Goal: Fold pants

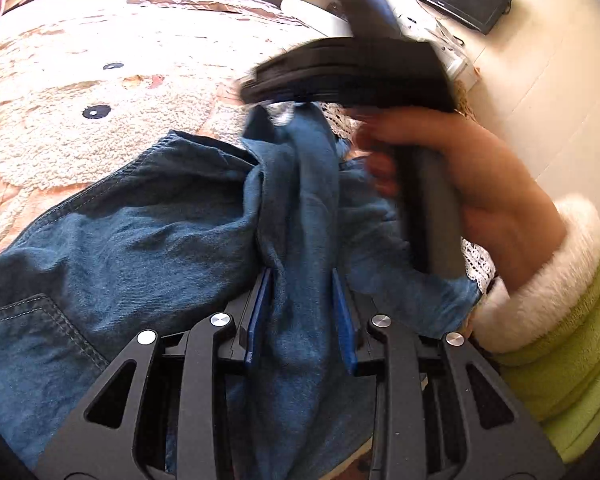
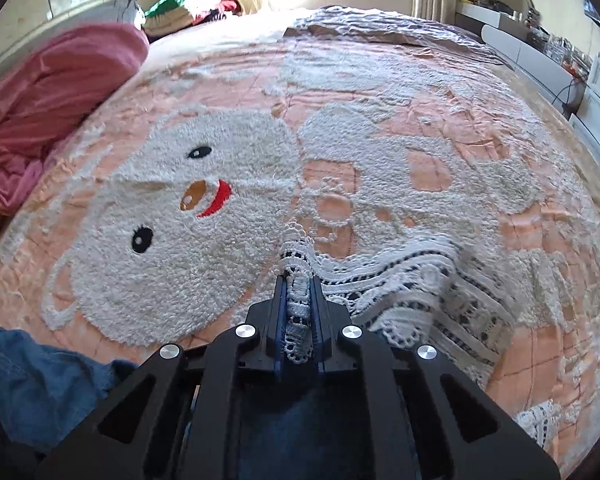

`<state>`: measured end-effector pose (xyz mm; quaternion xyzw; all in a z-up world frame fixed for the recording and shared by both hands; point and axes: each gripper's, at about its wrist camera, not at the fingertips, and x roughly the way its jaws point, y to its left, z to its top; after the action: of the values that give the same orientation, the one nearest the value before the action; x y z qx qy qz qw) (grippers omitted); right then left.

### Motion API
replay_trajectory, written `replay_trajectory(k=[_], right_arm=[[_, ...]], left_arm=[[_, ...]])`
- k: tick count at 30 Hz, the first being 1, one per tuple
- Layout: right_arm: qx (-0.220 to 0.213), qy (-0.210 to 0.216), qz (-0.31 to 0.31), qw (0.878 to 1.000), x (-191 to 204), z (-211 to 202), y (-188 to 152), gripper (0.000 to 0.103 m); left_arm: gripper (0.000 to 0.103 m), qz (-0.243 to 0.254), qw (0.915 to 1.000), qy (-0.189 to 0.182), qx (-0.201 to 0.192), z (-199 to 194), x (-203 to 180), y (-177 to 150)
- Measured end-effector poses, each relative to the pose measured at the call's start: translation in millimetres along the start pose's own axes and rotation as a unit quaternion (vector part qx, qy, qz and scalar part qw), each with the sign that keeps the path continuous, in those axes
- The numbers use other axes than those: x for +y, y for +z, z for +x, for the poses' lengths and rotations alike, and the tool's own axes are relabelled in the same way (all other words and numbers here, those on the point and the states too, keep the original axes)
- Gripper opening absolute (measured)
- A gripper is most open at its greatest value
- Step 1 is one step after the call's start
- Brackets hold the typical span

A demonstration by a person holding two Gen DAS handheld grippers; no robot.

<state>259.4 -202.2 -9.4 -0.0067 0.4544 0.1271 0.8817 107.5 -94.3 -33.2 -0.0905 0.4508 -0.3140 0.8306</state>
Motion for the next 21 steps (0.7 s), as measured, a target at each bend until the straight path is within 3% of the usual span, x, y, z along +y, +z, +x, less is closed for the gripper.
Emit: replay_trajectory(k=[4, 14, 15, 16, 21], right_arm=[[-0.055, 0.027, 0.047, 0.997, -31, -60, -22, 0.009], [-0.141, 0.054, 0.148, 0.977, -92, -158, -78, 0.008], [-0.145, 0.055, 0.155, 0.976, -96, -164, -83, 0.008], [-0.147, 0.056, 0.161, 0.974, -99, -170, -89, 0.008], [-0.150, 0.065, 0.189, 0.968, -113, -188, -121, 0.008]], left_arm=[[0.025, 0.005, 0.9999, 0.002, -0.009, -5, 0, 1], [0.032, 0.059, 0.9979, 0.010, -0.025, 0, -17, -3], [0.024, 0.064, 0.9976, 0.013, -0.023, -1, -19, -3], [0.007, 0.069, 0.9973, 0.013, -0.021, 0, -22, -4], [0.000, 0.101, 0.9945, 0.018, -0.022, -5, -26, -9]])
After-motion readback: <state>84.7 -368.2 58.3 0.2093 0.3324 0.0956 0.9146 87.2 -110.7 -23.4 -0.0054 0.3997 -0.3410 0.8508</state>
